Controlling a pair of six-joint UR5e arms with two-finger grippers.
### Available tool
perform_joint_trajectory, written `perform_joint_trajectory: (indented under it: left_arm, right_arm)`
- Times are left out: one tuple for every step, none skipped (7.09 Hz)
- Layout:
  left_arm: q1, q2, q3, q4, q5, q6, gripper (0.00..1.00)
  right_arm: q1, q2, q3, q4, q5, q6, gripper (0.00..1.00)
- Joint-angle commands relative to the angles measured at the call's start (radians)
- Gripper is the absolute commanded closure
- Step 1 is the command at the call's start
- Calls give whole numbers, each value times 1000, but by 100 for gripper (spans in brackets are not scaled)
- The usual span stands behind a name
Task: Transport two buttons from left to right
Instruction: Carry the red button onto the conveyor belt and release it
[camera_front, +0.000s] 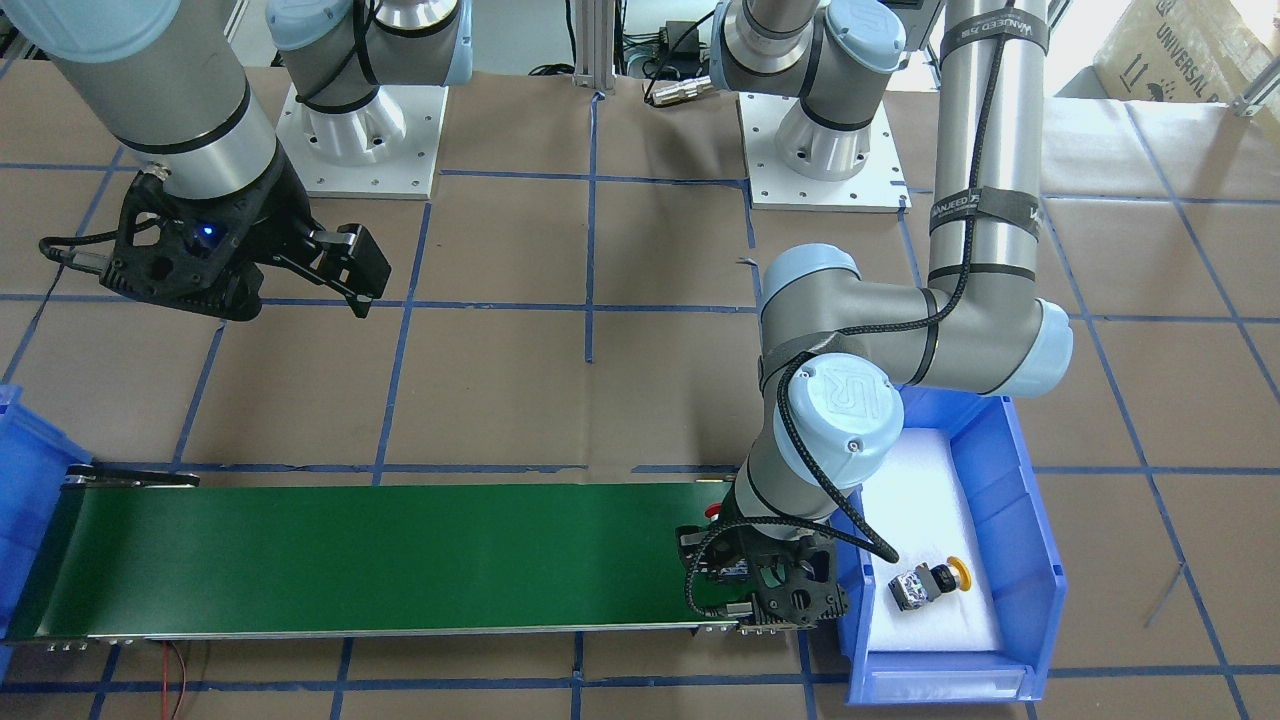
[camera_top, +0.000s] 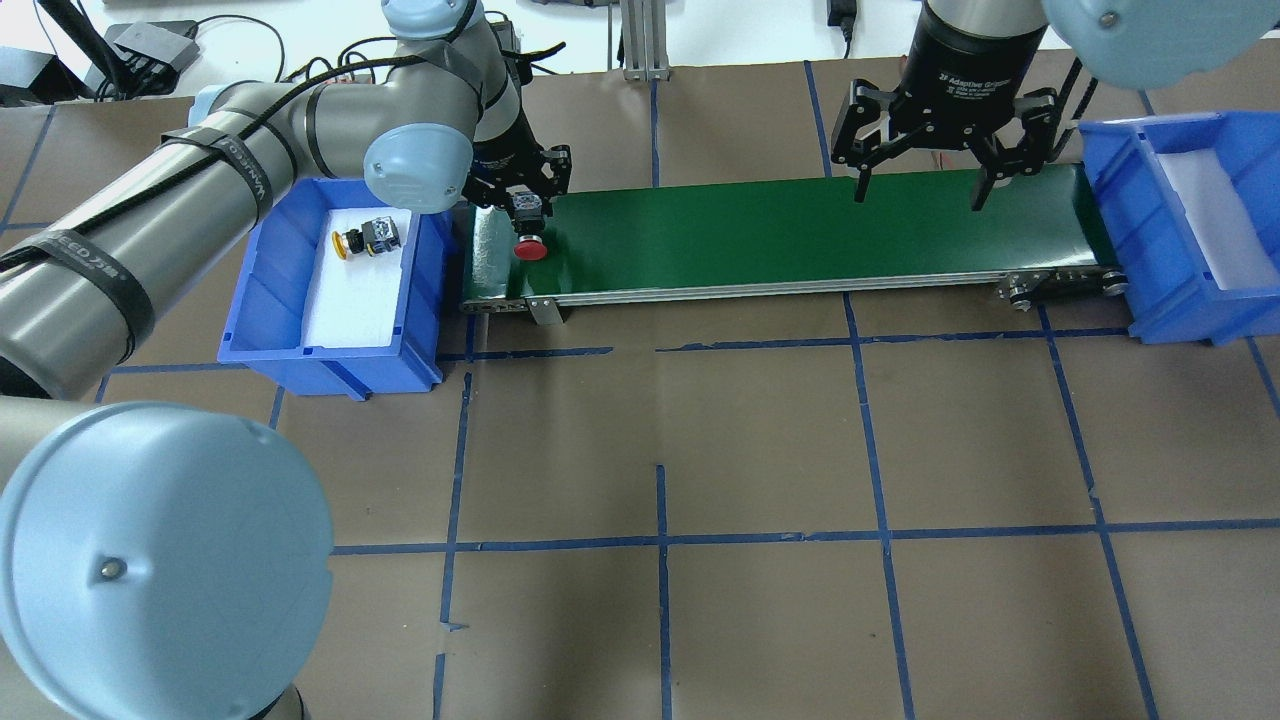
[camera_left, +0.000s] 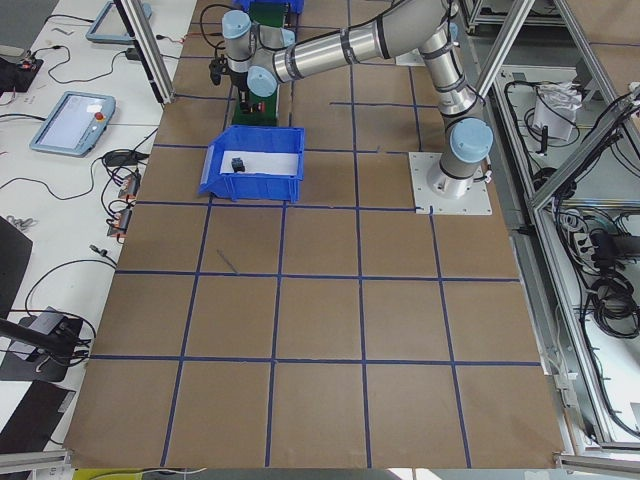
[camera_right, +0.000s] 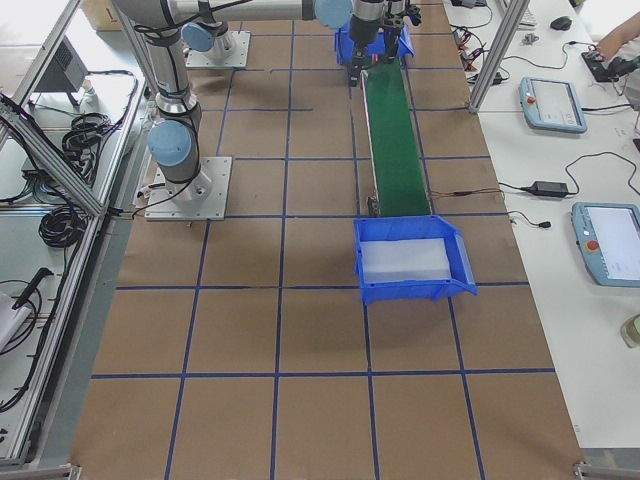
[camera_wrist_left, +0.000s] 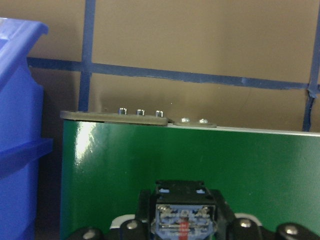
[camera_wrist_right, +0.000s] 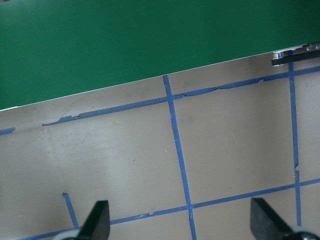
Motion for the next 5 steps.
perform_joint_trajectory:
  left_arm:
    - [-7,-12,-6,-4,0,0,71]
    - [-5,-12,-11,-7,-5,1,67]
    - [-5,-12,-11,-7,-5,1,60]
    - [-5,-9,-5,-6,-5,3,1]
    - [-4,0,-2,-7,-5,10,0]
  right_arm:
    - [0,1,-1,0,0,-2,0]
    - [1,-1,2,0,0,-1,0]
    - [0,1,1,0,0,-1,0]
    - [0,1,1,0,0,-1,0]
    - [0,1,1,0,0,-1,0]
